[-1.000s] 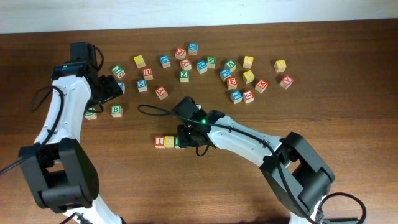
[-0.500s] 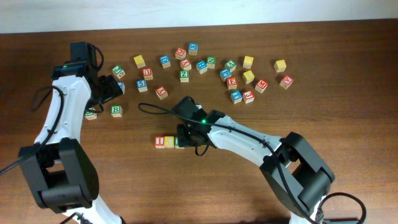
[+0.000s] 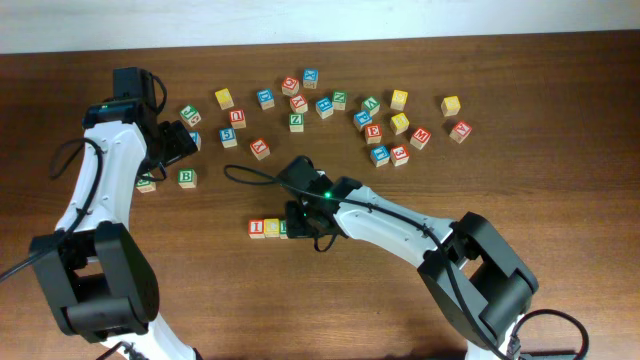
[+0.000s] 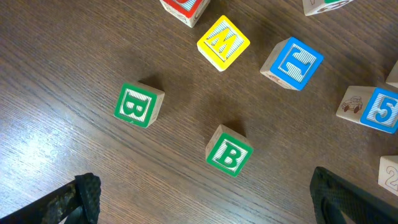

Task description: Spell out ICRA

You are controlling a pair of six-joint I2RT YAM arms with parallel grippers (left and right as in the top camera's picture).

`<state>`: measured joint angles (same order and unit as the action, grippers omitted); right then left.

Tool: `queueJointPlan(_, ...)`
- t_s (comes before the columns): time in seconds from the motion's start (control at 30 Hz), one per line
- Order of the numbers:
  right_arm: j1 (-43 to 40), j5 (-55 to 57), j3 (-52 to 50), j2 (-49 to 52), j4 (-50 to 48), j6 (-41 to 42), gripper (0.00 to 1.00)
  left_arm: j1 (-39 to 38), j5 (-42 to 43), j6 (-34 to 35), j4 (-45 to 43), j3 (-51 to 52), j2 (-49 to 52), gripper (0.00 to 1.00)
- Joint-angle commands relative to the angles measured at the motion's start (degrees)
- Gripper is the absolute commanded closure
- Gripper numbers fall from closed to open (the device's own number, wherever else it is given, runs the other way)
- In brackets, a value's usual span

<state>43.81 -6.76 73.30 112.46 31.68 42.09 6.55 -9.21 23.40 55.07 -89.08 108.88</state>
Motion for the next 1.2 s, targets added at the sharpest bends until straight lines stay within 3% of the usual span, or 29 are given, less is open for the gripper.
queueJointPlan(0.0, 0.07, -1.55, 0.50, 0.44, 0.92, 0.44, 0.95, 0.11, 0.20, -0.13, 0.07, 0.33, 0.13, 0.01)
queueJointPlan(0.73, 0.07, -3.93, 0.50, 0.44, 0.50, 0.39, 0.95, 0.11, 0.17, -0.13, 0.07, 0.33, 0.13, 0.01)
queueJointPlan(0.97, 0.07, -1.90, 0.50, 0.44, 5.40, 0.35, 0.95, 0.11, 0.20, -0.13, 0.07, 0.33, 0.13, 0.01)
queueJointPlan(1.17, 0.42, -11.19, 0.48, 0.44, 10.82, -3.93, 0.96, 0.11, 0.17, -0.13, 0.07, 0.33, 0.13, 0.01)
